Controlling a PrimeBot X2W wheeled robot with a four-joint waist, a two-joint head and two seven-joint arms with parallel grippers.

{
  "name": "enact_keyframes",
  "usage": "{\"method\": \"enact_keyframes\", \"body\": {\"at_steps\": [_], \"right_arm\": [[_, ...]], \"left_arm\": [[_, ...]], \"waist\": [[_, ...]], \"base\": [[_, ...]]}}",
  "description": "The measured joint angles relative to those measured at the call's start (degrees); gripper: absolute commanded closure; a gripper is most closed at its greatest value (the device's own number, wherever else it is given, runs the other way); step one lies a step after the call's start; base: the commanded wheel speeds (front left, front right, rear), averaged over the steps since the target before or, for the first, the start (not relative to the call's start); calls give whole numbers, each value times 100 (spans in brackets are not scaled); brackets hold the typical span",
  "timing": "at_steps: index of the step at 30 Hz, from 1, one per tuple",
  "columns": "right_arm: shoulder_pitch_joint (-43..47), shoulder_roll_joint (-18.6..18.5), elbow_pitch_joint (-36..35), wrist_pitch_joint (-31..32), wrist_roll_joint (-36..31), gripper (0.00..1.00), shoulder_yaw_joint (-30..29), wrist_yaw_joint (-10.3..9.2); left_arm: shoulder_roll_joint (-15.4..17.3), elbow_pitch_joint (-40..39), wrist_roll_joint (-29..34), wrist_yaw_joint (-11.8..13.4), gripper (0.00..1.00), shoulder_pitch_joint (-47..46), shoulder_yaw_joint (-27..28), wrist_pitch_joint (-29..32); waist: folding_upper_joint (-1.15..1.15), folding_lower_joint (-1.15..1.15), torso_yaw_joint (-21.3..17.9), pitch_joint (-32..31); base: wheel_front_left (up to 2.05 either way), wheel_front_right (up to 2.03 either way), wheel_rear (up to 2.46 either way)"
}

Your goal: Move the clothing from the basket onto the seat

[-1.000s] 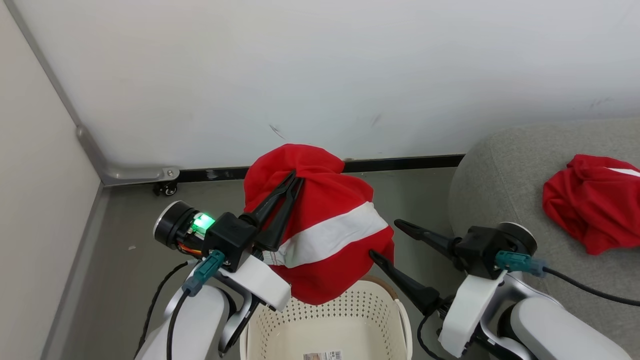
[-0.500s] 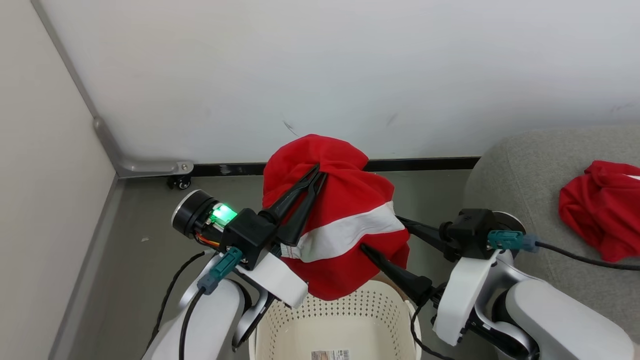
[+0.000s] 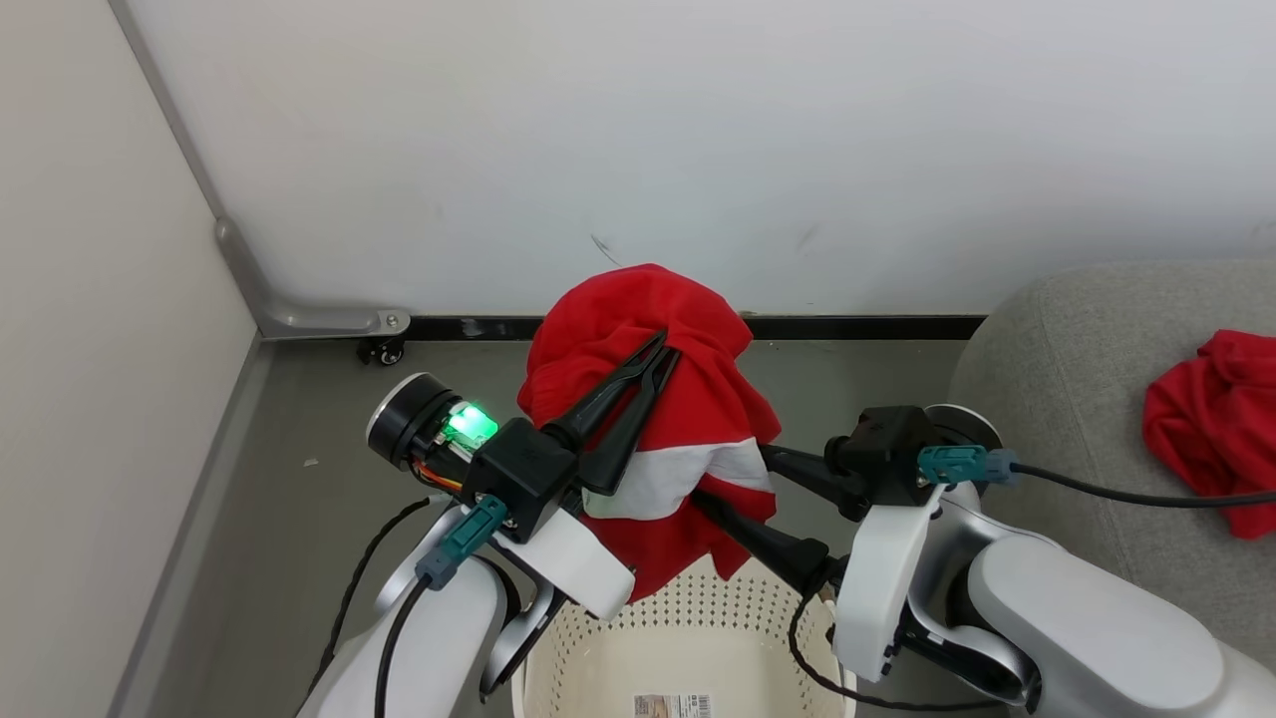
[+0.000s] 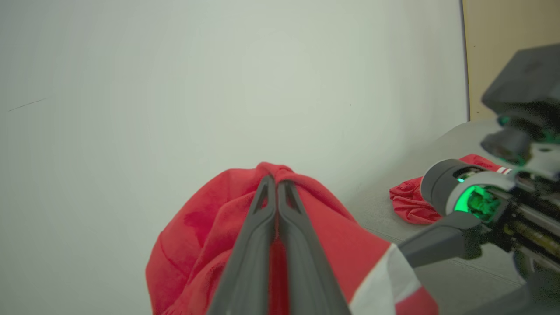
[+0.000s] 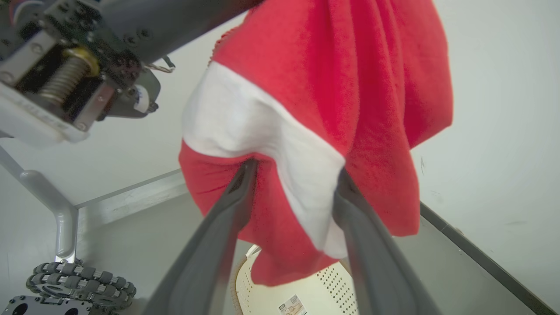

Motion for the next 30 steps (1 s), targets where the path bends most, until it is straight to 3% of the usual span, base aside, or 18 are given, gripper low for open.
{"method": "enact_keyframes", "body": {"at_steps": [3,5,6,19,28,30], "right_arm": [[-50,65,116,-51,4,67,131,0],[-113,90,156,-55,4,92,274,0],[-164,98,166,-82,4,100,320,0],[-284,59,359,-552,194,100,376,0],[-274,-144,628,-1009,359,100,-102,0],[-266,-170,715,-1129,408,100,-275,0]], "left_arm": [[-11,5,-13,0,100,-5,-16,0],[-12,20,-15,-1,100,-6,-18,0],[-15,26,-24,-1,100,-7,-18,0],[16,394,-222,1,100,2,178,3],[44,625,-378,33,100,60,307,57],[33,649,-420,38,62,62,342,57]], "waist": [[0,0,18,9],[0,0,21,15],[0,0,20,18],[0,0,-67,49],[0,0,-216,45],[0,0,-254,40]], "base": [[0,0,0],[0,0,0],[0,0,0],[0,0,0],[0,0,0],[0,0,0]]}}
